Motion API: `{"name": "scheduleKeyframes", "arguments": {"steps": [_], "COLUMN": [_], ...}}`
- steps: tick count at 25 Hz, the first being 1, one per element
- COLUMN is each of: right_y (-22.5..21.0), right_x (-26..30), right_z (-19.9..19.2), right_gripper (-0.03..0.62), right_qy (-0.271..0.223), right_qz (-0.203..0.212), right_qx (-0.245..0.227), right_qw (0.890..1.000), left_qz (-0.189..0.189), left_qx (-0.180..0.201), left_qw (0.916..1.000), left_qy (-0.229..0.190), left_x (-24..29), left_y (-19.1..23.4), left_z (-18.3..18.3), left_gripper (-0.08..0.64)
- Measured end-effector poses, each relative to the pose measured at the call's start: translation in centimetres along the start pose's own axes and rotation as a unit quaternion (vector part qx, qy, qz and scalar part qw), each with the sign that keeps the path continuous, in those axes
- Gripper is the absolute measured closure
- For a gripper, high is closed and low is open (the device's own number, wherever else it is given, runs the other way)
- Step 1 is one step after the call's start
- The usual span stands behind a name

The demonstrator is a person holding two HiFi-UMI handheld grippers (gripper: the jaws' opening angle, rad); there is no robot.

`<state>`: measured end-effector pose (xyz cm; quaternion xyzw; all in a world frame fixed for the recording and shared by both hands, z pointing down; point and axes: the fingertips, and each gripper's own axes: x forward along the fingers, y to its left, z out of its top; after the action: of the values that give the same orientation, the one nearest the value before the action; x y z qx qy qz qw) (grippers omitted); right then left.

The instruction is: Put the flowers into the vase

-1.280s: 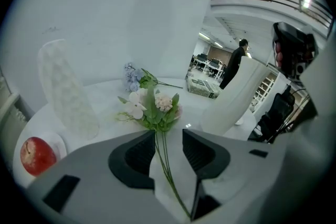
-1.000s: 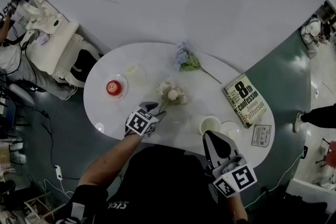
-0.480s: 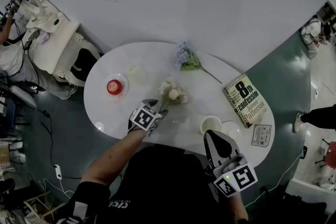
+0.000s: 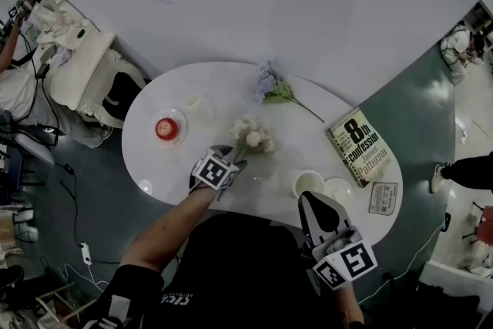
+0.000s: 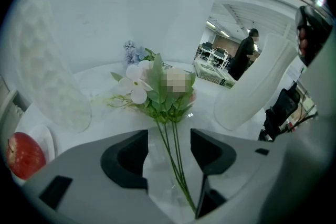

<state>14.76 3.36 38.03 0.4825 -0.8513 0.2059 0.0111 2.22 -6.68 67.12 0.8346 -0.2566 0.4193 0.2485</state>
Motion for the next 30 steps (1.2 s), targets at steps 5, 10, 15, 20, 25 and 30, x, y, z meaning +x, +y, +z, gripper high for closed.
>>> {"name": "scheduleKeyframes", "arguments": {"steps": [5,10,15,20,25,30], "right_y": [-0.4,-0.8,-1.3,-1.9,-2.3,-2.6], "right_x": [-0.2,-0.4,-0.6,-1.0,-1.4,-1.5], "right_z": [-0.1,-0.1,-0.1,-0.3,-0.3,-0.4], "right_gripper": [0.568,0.568,0.568,0.568,0.568,0.568], "right_qy": [-0.001,-0.002,-0.002,-0.003,-0.002,-0.004], "right_qz": [-0.004,-0.006,-0.009,-0.015,-0.019,-0.021], "right_qx": [0.004,0.007,0.008,0.010,0.014,0.016], "right_qw": [1.000,1.000,1.000,1.000,1.000,1.000], "left_qz": [0.002,-0.008,-0.016,-0.027,-0.035,-0.037], "left_qx": [-0.002,-0.007,-0.016,-0.030,-0.037,-0.034], "left_qw": [1.0000,0.9999,0.9996,0.9989,0.9984,0.9981], "left_qy": [0.003,0.010,0.016,0.023,0.025,0.035], "left_x": [0.7,1.3,1.9,3.0,3.5,3.9], "left_y": [0.1,-0.1,-0.2,-0.2,-0.3,0.0], "left_z": [0.3,0.5,0.3,-0.2,-0.3,-0.4], "left_gripper": [0.308,0.310,0.328,0.348,0.377,0.409]}}
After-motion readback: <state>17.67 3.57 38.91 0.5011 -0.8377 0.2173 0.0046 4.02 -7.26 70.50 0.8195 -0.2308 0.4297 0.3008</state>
